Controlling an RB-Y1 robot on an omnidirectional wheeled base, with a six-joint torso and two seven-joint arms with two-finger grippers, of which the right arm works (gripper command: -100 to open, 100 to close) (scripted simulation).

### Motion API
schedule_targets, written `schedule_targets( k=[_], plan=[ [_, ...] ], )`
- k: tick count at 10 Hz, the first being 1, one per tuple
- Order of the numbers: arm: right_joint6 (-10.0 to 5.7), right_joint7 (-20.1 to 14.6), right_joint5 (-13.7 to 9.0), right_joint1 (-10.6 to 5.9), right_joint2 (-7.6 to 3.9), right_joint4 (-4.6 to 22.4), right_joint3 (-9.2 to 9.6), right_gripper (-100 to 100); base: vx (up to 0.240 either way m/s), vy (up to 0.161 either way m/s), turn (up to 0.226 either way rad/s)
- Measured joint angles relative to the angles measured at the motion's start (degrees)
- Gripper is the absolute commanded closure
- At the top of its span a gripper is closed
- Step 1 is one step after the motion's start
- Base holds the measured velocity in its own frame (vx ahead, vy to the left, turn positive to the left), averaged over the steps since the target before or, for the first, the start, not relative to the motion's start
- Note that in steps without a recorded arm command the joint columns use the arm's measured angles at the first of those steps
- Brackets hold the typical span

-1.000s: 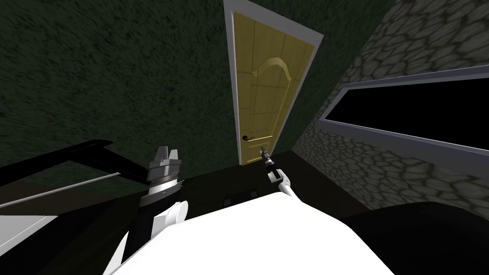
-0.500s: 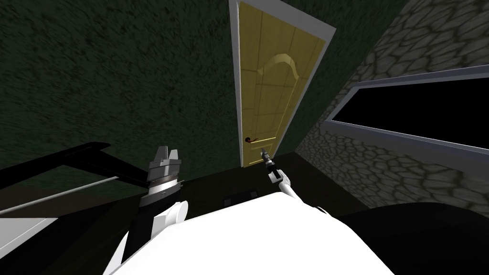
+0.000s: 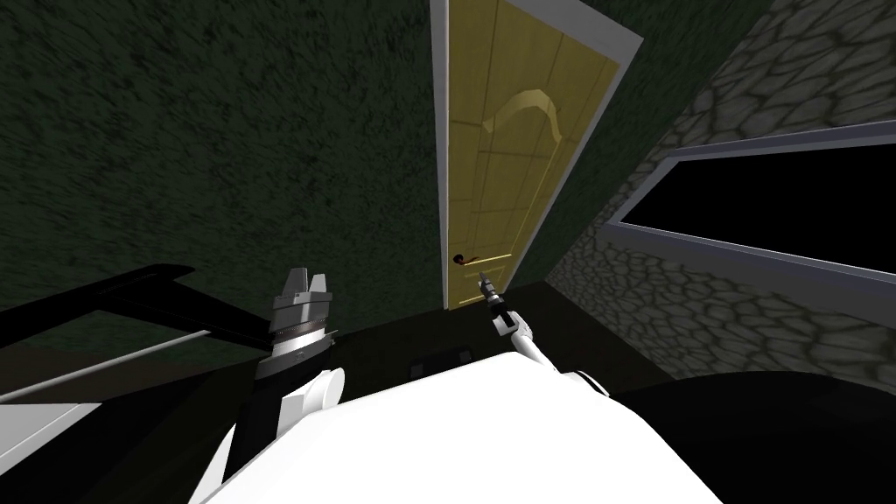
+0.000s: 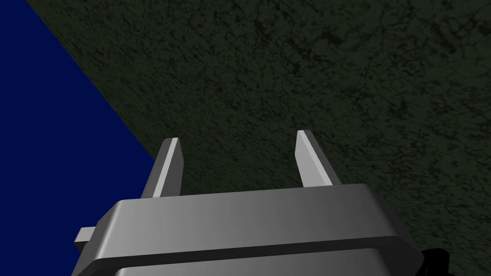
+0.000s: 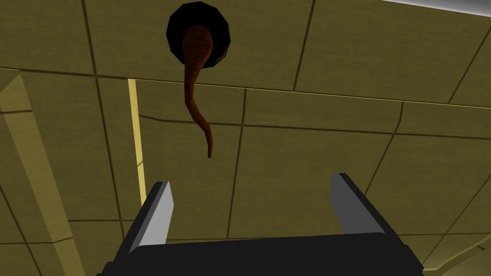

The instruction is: Pull the door open

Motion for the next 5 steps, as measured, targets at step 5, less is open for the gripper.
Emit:
schedule_targets(
  k=[5],
  plan=[
    [-1.27,-1.25,0.50,-1.92,-0.43,5.55,-0.71,-100,0.108,0.035,0.017]
  ],
)
